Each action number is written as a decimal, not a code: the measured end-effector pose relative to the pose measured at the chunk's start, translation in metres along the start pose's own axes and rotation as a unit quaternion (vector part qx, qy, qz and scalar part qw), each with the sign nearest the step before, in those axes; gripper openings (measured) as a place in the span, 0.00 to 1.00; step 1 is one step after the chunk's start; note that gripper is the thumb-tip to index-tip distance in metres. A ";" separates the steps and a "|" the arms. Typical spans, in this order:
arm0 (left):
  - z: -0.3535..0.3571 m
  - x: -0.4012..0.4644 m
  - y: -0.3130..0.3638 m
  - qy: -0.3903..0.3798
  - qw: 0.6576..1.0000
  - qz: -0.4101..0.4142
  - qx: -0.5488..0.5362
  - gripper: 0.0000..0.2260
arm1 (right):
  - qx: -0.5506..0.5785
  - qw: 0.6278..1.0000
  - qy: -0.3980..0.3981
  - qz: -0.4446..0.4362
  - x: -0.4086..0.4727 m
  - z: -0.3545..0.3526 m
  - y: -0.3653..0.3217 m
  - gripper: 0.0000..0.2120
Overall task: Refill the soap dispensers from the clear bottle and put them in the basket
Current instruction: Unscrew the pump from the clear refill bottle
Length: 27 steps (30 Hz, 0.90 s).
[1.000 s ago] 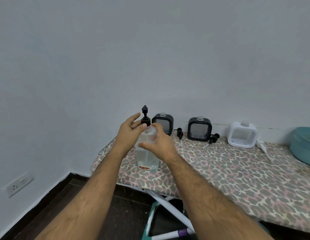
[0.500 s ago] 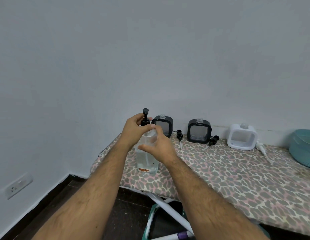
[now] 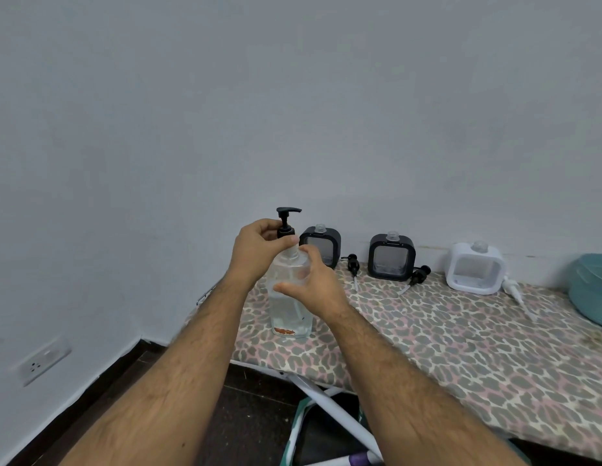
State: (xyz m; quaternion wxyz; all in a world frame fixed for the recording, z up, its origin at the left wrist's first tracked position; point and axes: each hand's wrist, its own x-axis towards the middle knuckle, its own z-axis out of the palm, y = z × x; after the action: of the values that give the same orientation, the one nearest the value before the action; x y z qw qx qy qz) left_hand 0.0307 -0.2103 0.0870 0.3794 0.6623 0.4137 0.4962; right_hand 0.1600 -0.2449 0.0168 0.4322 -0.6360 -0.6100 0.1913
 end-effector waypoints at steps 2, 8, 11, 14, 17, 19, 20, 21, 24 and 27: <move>-0.003 0.001 0.004 0.006 1.000 0.001 -0.004 0.15 | 0.000 1.000 0.000 0.001 0.000 0.000 -0.001 0.39; -0.010 0.001 0.020 0.019 0.999 0.019 -0.040 0.11 | -0.002 1.000 -0.002 -0.003 -0.001 -0.001 -0.001 0.39; -0.016 0.003 0.029 0.034 0.998 0.025 -0.056 0.11 | -0.007 1.000 -0.002 -0.007 -0.001 -0.002 -0.002 0.38; -0.024 0.006 0.040 0.045 0.996 0.035 -0.075 0.12 | -0.006 1.000 -0.006 -0.005 -0.001 -0.002 -0.002 0.38; -0.033 0.009 0.050 0.062 0.992 0.050 -0.099 0.12 | -0.006 1.000 -0.006 -0.001 -0.001 -0.002 -0.002 0.38; -0.039 0.010 0.055 0.076 0.989 0.058 -0.113 0.13 | -0.007 1.000 -0.007 0.003 -0.002 -0.003 -0.003 0.39; -0.042 0.011 0.058 0.081 0.988 0.061 -0.120 0.13 | -0.006 1.000 -0.008 0.005 -0.002 -0.003 -0.003 0.39; -0.044 0.011 0.061 0.086 0.986 0.064 -0.125 0.14 | -0.005 1.000 -0.009 0.005 -0.002 -0.003 -0.003 0.40; -0.049 0.011 0.067 0.101 0.983 0.074 -0.132 0.11 | -0.004 1.000 -0.010 0.005 -0.003 -0.004 -0.003 0.40; -0.052 0.011 0.071 0.102 0.983 0.075 -0.130 0.11 | -0.001 1.000 -0.012 0.007 -0.004 -0.005 -0.004 0.40</move>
State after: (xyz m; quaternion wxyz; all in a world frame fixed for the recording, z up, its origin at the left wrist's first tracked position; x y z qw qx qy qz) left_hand -0.0059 -0.2220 0.1674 0.3795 0.5824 0.3311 0.6380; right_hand 0.1606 -0.2504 0.0216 0.4230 -0.6383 -0.6107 0.2018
